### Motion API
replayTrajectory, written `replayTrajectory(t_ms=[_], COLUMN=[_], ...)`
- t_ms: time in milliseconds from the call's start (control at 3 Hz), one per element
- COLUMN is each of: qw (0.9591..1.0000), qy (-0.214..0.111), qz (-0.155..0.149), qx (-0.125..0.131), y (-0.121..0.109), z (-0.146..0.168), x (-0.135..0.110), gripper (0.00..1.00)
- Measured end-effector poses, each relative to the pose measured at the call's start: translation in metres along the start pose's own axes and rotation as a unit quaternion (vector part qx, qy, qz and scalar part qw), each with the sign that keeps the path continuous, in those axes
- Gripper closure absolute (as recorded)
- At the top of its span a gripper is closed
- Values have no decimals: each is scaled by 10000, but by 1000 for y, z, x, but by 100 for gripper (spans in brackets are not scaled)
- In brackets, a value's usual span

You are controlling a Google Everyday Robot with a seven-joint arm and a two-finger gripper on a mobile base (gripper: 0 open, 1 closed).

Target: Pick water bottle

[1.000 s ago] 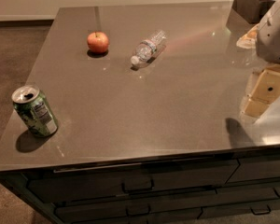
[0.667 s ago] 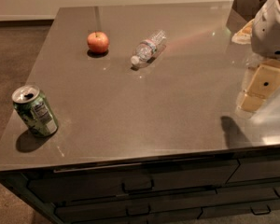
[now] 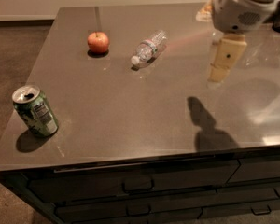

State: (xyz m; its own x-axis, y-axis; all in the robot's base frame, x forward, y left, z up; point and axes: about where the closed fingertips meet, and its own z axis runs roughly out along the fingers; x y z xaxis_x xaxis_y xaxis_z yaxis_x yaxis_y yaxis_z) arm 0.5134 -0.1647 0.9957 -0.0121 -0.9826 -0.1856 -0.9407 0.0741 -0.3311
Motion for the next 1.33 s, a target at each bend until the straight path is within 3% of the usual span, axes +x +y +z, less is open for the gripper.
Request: replayTrajectory(t_ms=[333, 667, 1000, 1333], qw=[9977, 9893, 9740, 9493], qy=[-23, -6, 16, -29], qz=[-673, -1436, -2222, -3106], qx=[116, 267, 437, 484], y=[-34, -67, -96, -120], z=[21, 46, 72, 101], x=[-28, -54, -73, -93], gripper=[0, 0, 0, 0])
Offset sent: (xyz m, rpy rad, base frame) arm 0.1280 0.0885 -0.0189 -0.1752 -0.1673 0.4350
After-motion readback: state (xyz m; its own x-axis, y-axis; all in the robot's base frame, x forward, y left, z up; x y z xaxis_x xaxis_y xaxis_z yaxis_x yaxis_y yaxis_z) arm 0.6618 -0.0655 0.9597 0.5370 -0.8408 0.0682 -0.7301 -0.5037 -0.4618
